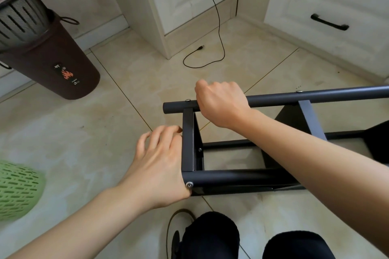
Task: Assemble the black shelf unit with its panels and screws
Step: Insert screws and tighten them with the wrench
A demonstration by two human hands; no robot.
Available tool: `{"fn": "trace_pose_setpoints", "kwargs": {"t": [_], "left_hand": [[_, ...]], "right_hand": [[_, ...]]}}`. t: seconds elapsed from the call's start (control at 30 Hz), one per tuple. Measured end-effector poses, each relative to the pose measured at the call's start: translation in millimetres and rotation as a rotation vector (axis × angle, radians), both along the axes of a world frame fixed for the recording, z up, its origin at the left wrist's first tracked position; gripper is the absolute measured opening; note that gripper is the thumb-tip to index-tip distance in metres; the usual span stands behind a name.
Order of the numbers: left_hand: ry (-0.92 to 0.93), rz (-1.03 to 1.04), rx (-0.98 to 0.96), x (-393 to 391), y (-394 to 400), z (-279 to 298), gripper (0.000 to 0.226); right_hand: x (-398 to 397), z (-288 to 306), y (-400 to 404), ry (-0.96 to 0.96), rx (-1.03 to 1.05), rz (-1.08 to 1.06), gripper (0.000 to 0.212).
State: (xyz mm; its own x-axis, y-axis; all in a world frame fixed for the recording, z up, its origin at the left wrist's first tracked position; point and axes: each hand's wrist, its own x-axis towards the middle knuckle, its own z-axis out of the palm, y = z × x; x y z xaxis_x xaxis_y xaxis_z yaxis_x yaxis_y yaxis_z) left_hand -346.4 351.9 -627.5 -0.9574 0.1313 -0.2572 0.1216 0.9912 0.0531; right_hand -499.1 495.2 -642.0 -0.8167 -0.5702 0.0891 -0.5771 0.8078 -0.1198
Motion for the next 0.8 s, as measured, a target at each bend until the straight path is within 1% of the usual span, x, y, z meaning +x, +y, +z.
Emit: {"fn": "trace_pose_setpoints", "kwargs": {"t": [0.07,0.2,0.3,0.4,0.5,0.57,0.63,0.7,0.73,0.8], "left_hand": [[-0.010,-0.024,0.034,-2.0,-1.6,-1.3,0.091],[-0.058,-0.049,0.187,-2.1,-4.6,-4.0,0.085],[-0.054,-0.057,0.251,-1.2,-4.4,-5.4,0.083],[-0.047,-0.053,0.243,-1.6,-4.6,-7.9,0.099],[0.009,-0.047,0.194,-0.2,-4.2,-10.0,0.115],[0.061,-0.038,0.200,0.8,-3.4,-9.5,0.118],[0.123,-0.027,0.204,2.8,-1.9,-8.6,0.114],[0.167,0.019,0.248,7.3,-0.7,-9.6,0.110],[0.173,0.060,0.303,9.9,-0.3,-10.5,0.113],[0.143,0.124,0.401,12.5,0.0,-12.5,0.129]], "right_hand": [[-0.9,-0.1,-0.6,0.003,-0.004,0.002,0.007],[0.7,-2.1,-0.9,0.016,-0.001,-0.001,0.007],[1.8,-3.0,-0.8,0.016,0.003,-0.003,0.007],[2.3,-2.2,-1.1,0.014,0.004,-0.006,0.006],[3.3,-2.9,-1.0,0.023,0.007,0.004,0.007],[3.4,-3.3,-0.8,0.028,0.010,0.003,0.007],[2.6,-3.2,-0.4,0.033,0.011,0.000,0.007],[2.0,-3.1,0.0,0.035,0.008,0.000,0.007],[1.9,-3.0,0.3,0.032,0.007,-0.001,0.007],[2.3,-2.8,0.6,0.032,-0.001,-0.002,0.007]]}}
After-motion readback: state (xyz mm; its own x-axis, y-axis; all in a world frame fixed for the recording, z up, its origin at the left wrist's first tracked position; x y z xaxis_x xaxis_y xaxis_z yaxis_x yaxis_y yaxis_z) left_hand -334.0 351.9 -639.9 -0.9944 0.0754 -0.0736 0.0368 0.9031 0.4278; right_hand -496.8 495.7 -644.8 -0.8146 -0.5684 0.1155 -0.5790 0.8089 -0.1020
